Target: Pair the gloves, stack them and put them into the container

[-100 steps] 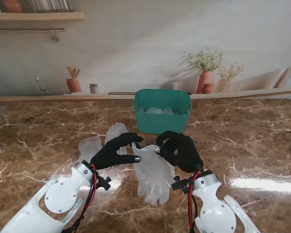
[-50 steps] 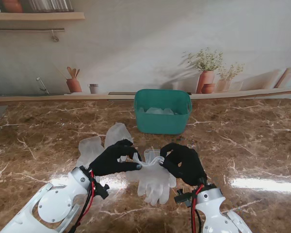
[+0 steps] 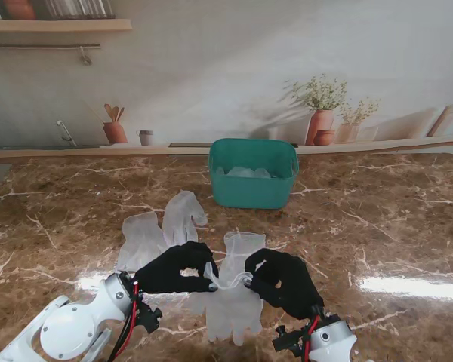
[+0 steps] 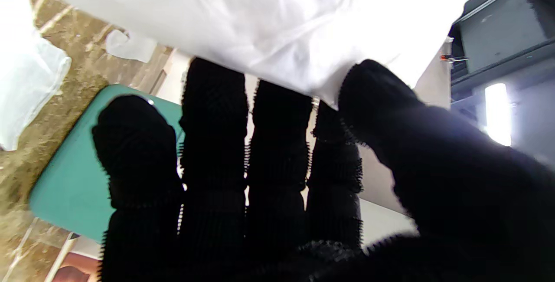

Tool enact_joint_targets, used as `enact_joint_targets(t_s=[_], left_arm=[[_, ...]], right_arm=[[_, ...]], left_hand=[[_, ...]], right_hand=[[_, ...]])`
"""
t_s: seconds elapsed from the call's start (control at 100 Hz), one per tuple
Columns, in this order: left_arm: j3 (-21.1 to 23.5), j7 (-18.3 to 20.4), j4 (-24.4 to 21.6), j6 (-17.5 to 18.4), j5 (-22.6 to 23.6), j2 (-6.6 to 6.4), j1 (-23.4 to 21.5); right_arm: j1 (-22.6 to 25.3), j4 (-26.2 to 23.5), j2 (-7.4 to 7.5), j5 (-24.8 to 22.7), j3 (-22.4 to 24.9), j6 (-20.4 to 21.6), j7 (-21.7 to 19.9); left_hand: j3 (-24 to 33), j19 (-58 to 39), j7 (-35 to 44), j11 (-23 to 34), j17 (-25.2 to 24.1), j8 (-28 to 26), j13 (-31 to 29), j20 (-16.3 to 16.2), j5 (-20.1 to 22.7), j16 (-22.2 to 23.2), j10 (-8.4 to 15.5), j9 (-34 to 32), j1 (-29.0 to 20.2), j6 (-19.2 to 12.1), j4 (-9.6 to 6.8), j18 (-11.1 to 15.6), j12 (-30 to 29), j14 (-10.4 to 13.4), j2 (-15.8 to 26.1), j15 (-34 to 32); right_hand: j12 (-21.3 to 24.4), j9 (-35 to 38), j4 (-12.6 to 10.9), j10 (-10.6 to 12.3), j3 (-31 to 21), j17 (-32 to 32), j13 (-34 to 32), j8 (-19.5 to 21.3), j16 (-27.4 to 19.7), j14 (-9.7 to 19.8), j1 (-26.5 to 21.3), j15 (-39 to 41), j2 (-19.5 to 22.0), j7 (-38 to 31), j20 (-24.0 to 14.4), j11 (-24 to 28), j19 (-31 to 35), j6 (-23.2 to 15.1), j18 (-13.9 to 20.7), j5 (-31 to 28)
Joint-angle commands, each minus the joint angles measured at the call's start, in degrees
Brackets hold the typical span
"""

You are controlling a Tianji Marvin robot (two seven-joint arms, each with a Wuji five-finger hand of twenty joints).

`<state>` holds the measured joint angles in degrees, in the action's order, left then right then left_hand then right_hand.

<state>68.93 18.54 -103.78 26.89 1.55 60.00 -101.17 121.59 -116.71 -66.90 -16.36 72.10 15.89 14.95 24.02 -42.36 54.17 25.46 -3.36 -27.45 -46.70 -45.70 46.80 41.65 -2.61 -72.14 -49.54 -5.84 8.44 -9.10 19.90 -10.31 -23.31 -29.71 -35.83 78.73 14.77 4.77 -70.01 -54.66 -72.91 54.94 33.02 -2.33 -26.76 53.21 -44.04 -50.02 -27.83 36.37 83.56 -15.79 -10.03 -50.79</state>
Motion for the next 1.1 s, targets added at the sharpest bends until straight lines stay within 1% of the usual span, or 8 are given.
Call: enact_joint_targets(t_s=[0.0, 0.11, 0.24, 0.4, 0.59, 0.79, 1.04, 1.09], left_arm=[[-1.0, -0.9, 2.3, -1.3, 0.8, 0.35, 0.8], [-2.9, -2.6, 5.5, -3.2, 1.9, 0.99, 3.3], [-6.4, -8.1, 10.6, -5.1, 5.4, 2.51, 7.3], [-10.4, -12.5, 15.8, -8.9, 8.2, 4.05, 12.1], [-15.0, -15.6, 20.9, -13.3, 8.3, 5.72, 17.0], [-19.2, -20.4, 26.0, -17.5, 10.7, 7.72, 21.7], [-22.6, -25.7, 30.0, -23.0, 13.7, 9.79, 25.4], [-23.1, -27.3, 30.7, -23.7, 14.3, 10.25, 25.7]], right_arm=[[-0.7, 0.9, -0.20, 1.6, -0.4, -3.1, -0.8], [-3.9, 3.6, -0.68, 2.3, -1.3, -6.7, 0.1], [-9.4, 8.2, -1.32, 3.7, -2.3, -11.5, 0.6], [-16.0, 14.2, -2.08, 5.4, -3.7, -16.1, 0.8], [-22.6, 21.0, -2.68, 4.5, -5.5, -18.7, 1.5], [-28.5, 28.0, -3.42, 2.5, -8.0, -20.9, 3.1], [-34.9, 36.7, -4.47, -0.3, -11.0, -21.8, 6.3], [-36.1, 38.1, -4.60, -0.6, -11.5, -21.8, 6.6]], left_hand=[[1.2, -2.0, 1.7, 0.6, -0.6, -0.4, -1.8, 0.5, -0.2, 0.7, 0.7, -3.2, 1.6, -0.3, 1.26, 1.0, -0.6, 0.9, 0.4, -1.3], [1.2, -2.1, 1.6, 0.4, -0.7, -0.6, -0.7, 0.8, -0.8, 0.8, 0.3, -2.3, 1.2, -0.3, 1.15, 0.9, -0.7, 0.4, 0.6, -1.1], [1.0, -2.0, 1.3, 0.5, -0.7, -0.3, -0.2, 1.1, -0.7, 1.0, 0.1, -1.8, 1.0, -0.5, 1.15, 0.9, -0.7, 0.1, 0.5, -1.2], [0.9, -1.4, 1.3, 0.6, -0.8, -0.2, 0.4, 1.5, -0.7, 1.3, -0.2, -1.4, 0.8, -0.6, 1.04, 1.3, -0.6, -0.3, 0.5, -1.6], [0.9, -2.1, 1.3, 0.9, -1.0, 0.3, 1.0, 0.6, -0.7, 1.6, -0.5, -1.1, 0.6, -0.3, 1.06, 0.8, -0.7, -0.9, 0.4, -2.3], [0.9, -3.4, 1.3, 1.0, -1.1, 1.1, 1.7, -0.5, -0.3, 1.7, -0.6, -0.8, 0.7, -1.0, 1.13, 0.9, -0.8, -1.1, 0.1, -2.9], [1.7, -0.3, 0.9, 2.4, -1.2, 1.3, 5.5, 0.8, 0.1, 2.9, -0.2, 2.1, 1.1, -3.5, 1.41, 0.9, 1.5, -1.3, -0.6, -3.4], [1.8, -0.7, 0.6, 2.6, -1.3, 1.3, 6.1, -0.2, 0.4, 3.2, 0.0, 2.4, 1.4, -4.2, 1.52, 0.7, 2.2, -1.2, -1.0, -3.5]], right_hand=[[-0.4, 2.4, -1.6, 1.5, -0.2, -1.7, -2.6, -0.6, 0.7, -0.6, 0.2, 1.6, 0.8, -0.5, 1.6, 0.9, 2.7, -1.0, -0.2, 0.1], [-0.3, 2.2, -1.5, 1.4, -0.1, -1.6, -2.4, -0.8, 0.3, -0.7, 0.2, 1.7, 0.9, -0.6, 2.0, 0.9, 2.8, -1.0, -0.1, 0.2], [-0.5, 1.9, -1.3, 1.2, 0.2, -1.0, -2.4, -1.0, -0.1, -0.9, 0.1, 1.3, 1.0, -0.6, 2.4, 1.0, 2.8, -0.9, -0.3, 0.5], [-0.6, 1.3, -1.1, 1.3, 0.5, -0.1, -2.3, -1.1, -0.6, -0.9, 0.0, 0.6, 1.2, -0.5, 2.6, 1.0, 2.8, -0.9, -0.4, 1.0], [-0.8, 1.0, -0.9, 1.5, 1.0, 0.3, -2.4, -1.3, -0.8, -0.6, 0.0, 0.1, 1.6, -0.4, 2.6, 1.1, 2.9, -1.2, -0.3, 1.4], [-1.1, 0.7, -0.6, 1.6, 1.9, 1.2, -2.4, -2.0, -0.9, -0.6, -0.2, -0.1, 2.0, -0.2, 2.3, 1.3, 3.2, -1.1, -0.2, 1.8], [-1.9, 0.3, -0.2, 2.1, 3.1, 1.8, -2.4, -3.6, -0.7, -0.3, -0.6, 0.0, 2.6, -0.3, 1.6, 2.1, 3.7, -1.1, 0.1, 2.3], [-1.8, 0.3, -0.2, 2.0, 3.3, 2.4, -2.3, -4.0, -0.7, -0.4, -0.8, -0.2, 2.6, -0.4, 1.5, 2.2, 3.7, -1.1, 0.0, 2.3]])
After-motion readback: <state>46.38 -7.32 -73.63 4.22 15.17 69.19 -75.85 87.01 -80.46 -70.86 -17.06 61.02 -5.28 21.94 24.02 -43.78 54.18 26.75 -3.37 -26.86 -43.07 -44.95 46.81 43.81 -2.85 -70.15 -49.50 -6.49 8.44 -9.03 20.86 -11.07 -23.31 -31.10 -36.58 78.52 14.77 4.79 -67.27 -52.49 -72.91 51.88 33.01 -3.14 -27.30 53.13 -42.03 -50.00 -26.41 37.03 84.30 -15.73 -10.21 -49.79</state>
